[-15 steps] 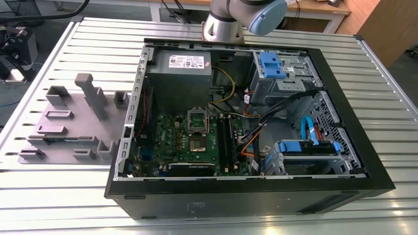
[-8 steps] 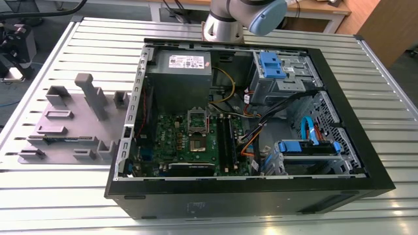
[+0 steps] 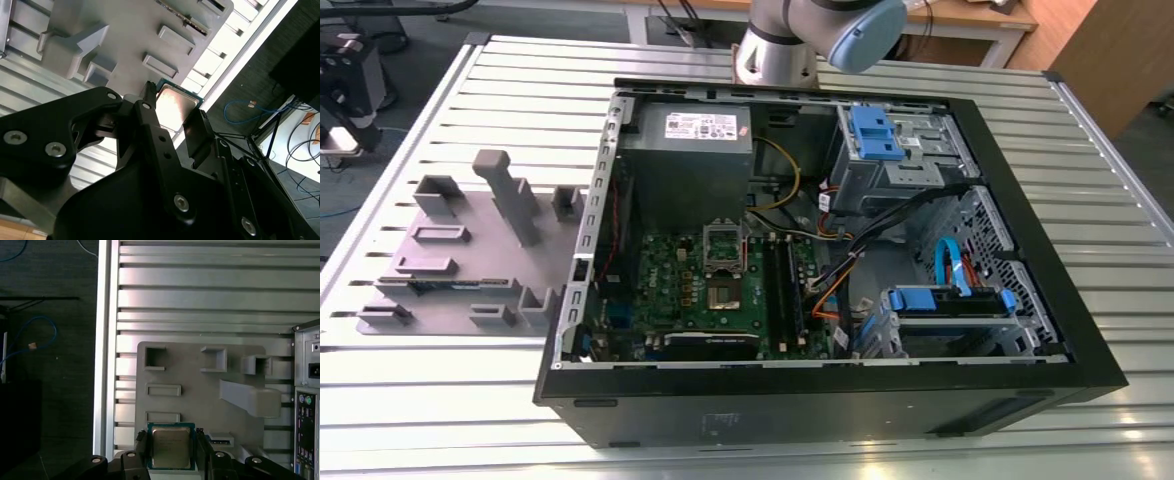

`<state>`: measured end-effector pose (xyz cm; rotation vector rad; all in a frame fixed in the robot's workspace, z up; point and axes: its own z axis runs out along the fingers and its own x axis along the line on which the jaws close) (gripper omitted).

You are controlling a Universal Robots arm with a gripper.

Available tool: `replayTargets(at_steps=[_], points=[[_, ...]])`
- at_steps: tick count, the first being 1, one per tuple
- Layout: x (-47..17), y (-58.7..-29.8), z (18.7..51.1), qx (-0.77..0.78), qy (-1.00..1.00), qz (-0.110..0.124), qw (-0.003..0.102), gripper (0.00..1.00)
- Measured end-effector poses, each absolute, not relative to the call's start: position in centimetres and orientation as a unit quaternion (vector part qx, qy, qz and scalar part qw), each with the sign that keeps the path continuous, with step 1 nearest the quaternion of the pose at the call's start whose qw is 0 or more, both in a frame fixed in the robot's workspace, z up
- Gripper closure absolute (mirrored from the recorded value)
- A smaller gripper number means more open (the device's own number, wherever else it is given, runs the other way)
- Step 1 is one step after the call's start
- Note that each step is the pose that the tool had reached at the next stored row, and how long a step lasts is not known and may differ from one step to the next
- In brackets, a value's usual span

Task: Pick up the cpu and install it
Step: 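Pick up the cpu and move it towards the insertion slot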

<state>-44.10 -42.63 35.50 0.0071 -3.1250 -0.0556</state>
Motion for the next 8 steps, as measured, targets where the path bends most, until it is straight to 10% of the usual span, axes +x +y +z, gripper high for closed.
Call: replayTargets(at_steps=[8], points=[[-44.1,-42.63,36.03,0.002,-1.0,-0.018,0.008,0.53]])
